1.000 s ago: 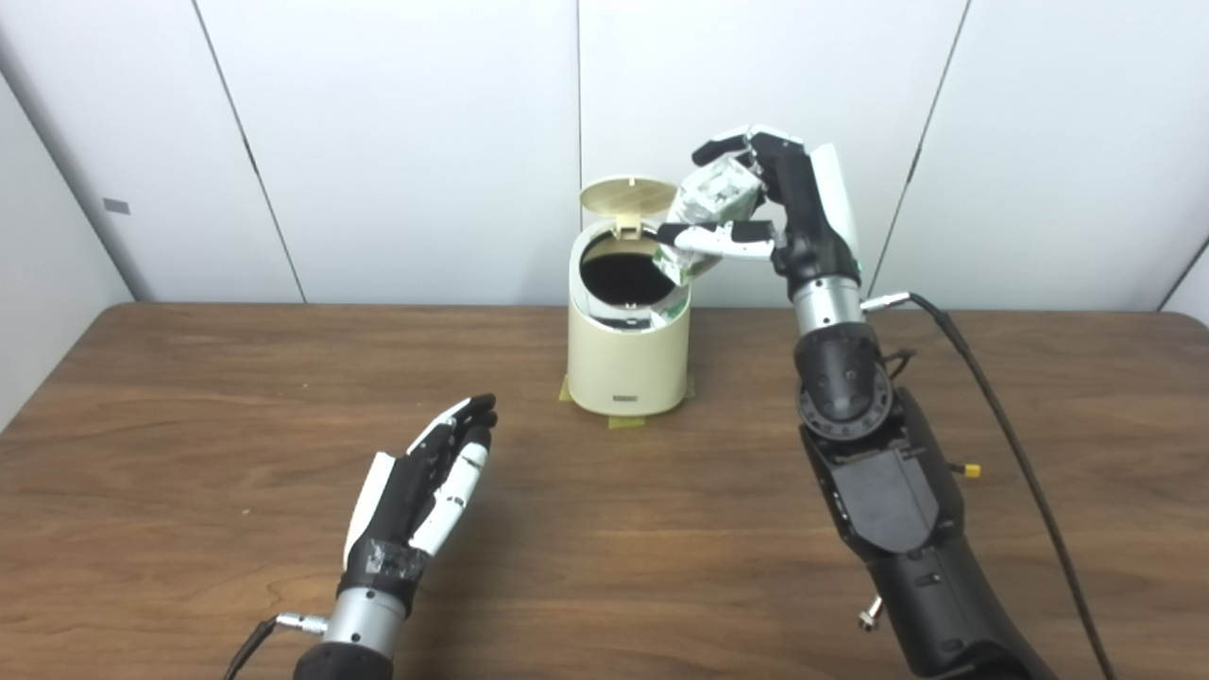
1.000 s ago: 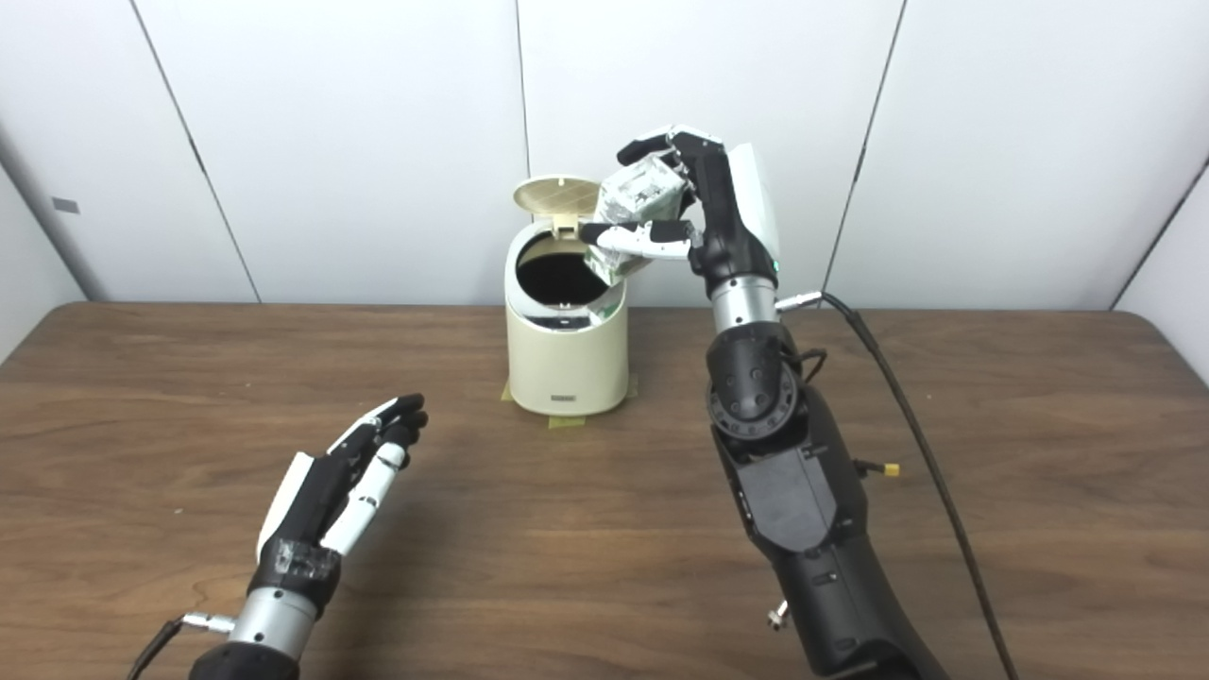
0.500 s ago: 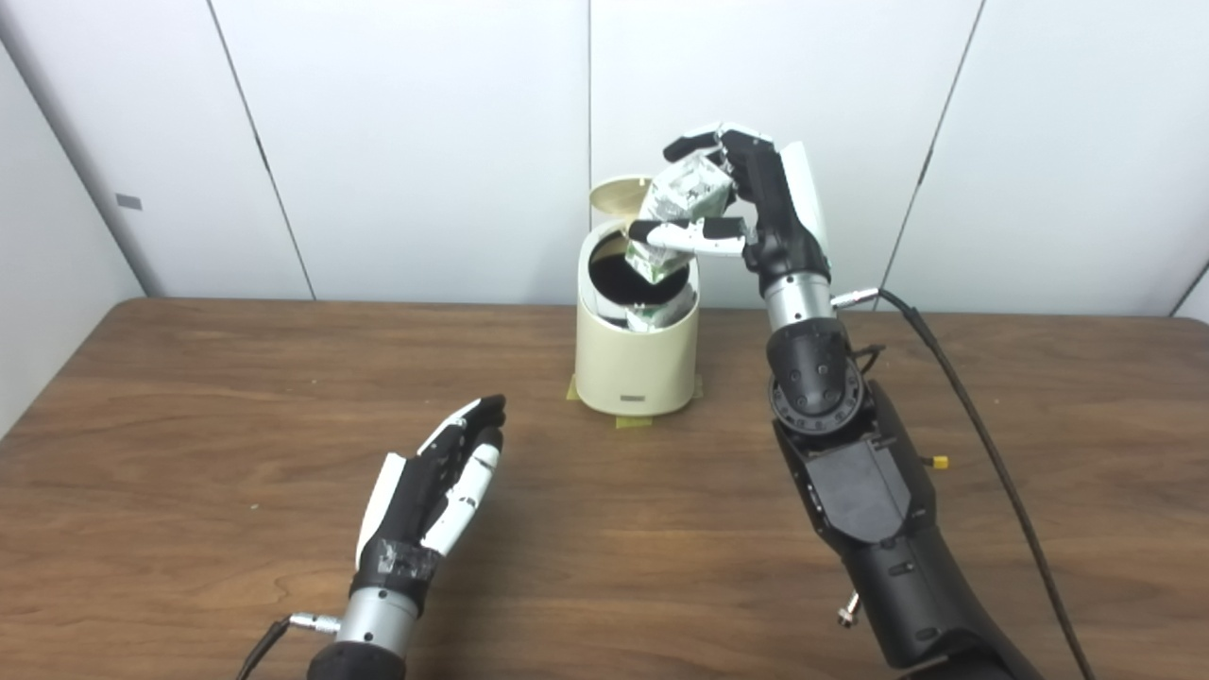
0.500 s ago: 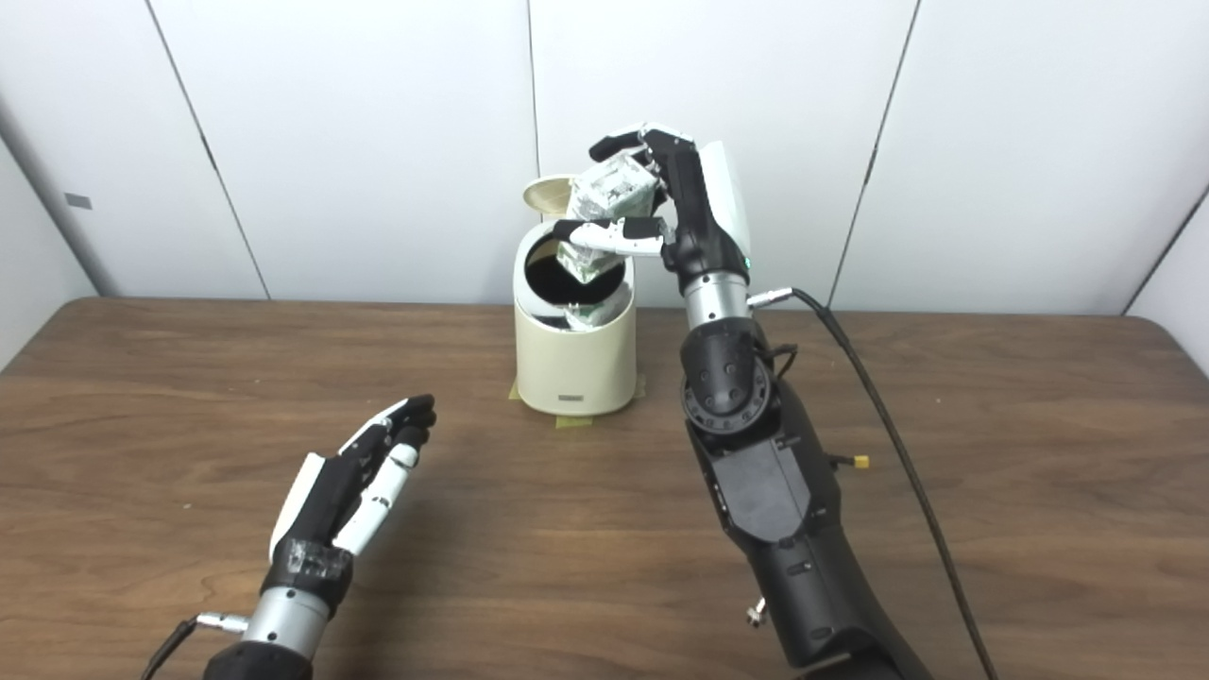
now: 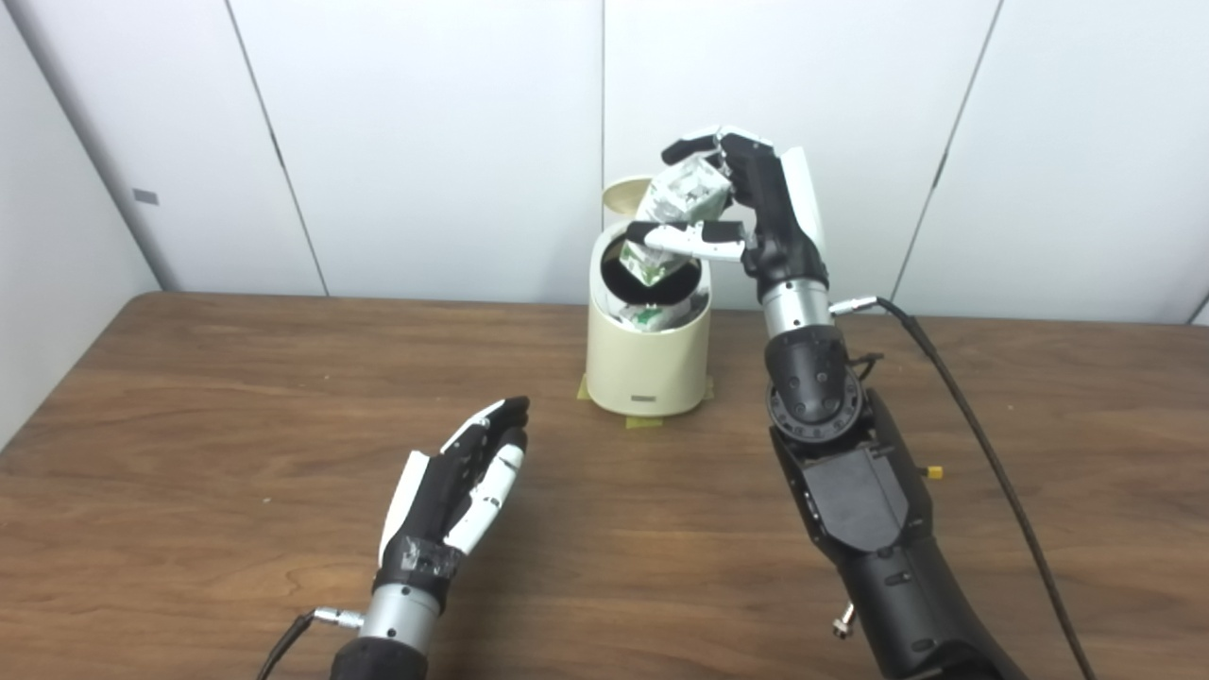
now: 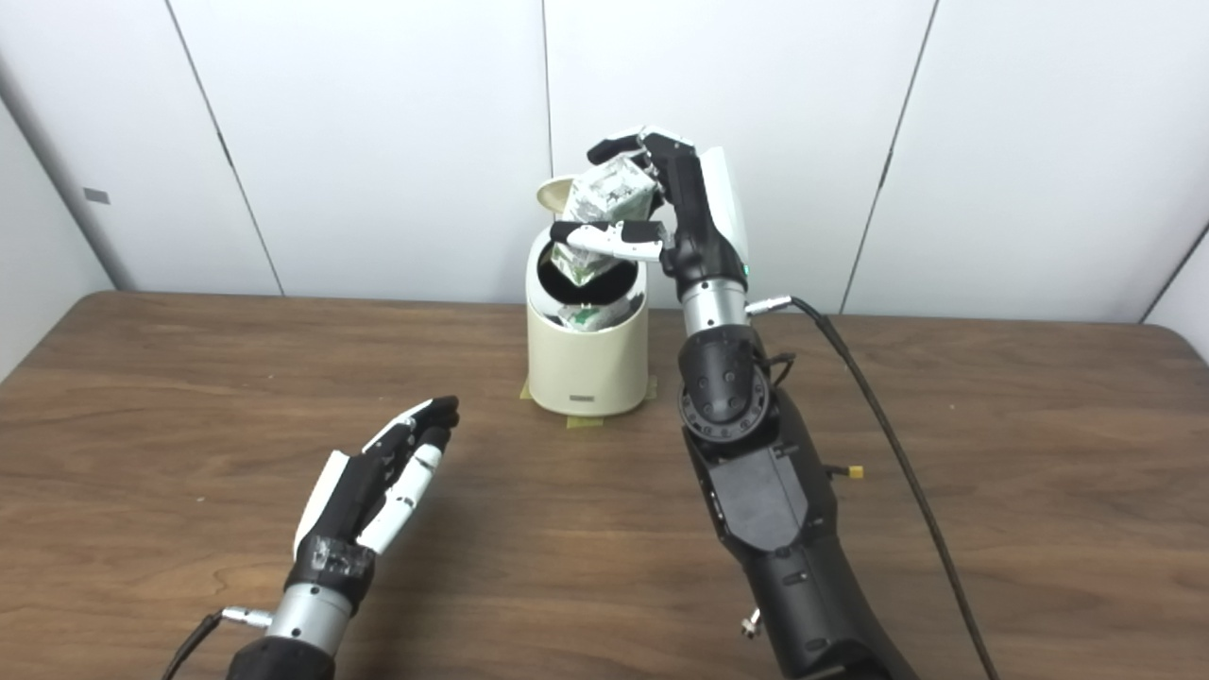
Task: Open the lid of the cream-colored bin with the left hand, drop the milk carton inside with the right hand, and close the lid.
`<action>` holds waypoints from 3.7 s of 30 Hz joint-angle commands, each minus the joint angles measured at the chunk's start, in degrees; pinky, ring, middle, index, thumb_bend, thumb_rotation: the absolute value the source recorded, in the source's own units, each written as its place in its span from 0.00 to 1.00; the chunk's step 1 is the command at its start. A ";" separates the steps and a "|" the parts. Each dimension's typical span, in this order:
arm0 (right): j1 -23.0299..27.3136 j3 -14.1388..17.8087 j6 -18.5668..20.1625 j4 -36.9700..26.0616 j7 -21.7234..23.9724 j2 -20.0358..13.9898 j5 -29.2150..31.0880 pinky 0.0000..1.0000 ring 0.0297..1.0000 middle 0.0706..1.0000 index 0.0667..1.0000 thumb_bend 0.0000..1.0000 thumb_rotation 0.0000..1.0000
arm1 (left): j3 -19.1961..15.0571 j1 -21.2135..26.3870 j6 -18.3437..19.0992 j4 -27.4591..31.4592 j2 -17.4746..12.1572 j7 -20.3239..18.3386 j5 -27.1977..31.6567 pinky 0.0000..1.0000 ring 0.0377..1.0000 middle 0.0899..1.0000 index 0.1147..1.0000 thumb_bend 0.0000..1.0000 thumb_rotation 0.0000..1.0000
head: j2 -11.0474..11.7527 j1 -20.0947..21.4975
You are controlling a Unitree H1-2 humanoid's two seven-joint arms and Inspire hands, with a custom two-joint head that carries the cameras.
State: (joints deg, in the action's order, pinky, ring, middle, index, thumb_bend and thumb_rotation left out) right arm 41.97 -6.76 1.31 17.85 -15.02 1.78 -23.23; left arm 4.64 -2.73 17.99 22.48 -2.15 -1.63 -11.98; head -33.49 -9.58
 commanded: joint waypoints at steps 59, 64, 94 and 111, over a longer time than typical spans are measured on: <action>4.37 -0.72 -10.40 8.37 -7.25 1.38 -0.37 0.30 0.39 0.48 0.49 0.49 0.00 | -0.06 -0.26 1.56 6.39 0.44 1.08 -0.53 0.87 0.87 0.85 0.84 0.40 0.69 | -3.40 0.09; 3.88 -1.26 -10.49 8.61 -7.09 1.25 -0.73 0.33 0.39 0.47 0.48 0.50 0.00 | -0.01 -0.47 1.60 6.45 0.25 1.19 -0.81 0.88 0.86 0.84 0.83 0.41 0.70 | -3.43 0.06; 2.65 -6.77 0.83 4.25 -4.84 -1.30 -11.34 0.96 0.82 0.71 0.45 0.52 0.15 | -0.72 -1.18 -2.67 6.04 2.49 3.88 -0.31 0.82 0.83 0.84 1.00 0.37 0.48 | -3.45 0.24; 1.60 -5.70 -0.93 2.00 -4.54 -2.22 -10.36 0.72 0.74 0.67 0.45 0.52 0.14 | -0.41 -2.01 -2.75 5.72 2.93 3.47 1.61 0.85 0.84 0.84 0.99 0.40 0.42 | -3.56 0.80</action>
State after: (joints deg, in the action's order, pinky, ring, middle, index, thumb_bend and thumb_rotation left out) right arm 41.42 -13.25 2.72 22.45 -18.24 0.30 -33.75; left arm 4.06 -3.84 16.91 27.55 -0.09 1.63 -10.61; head -37.00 -8.70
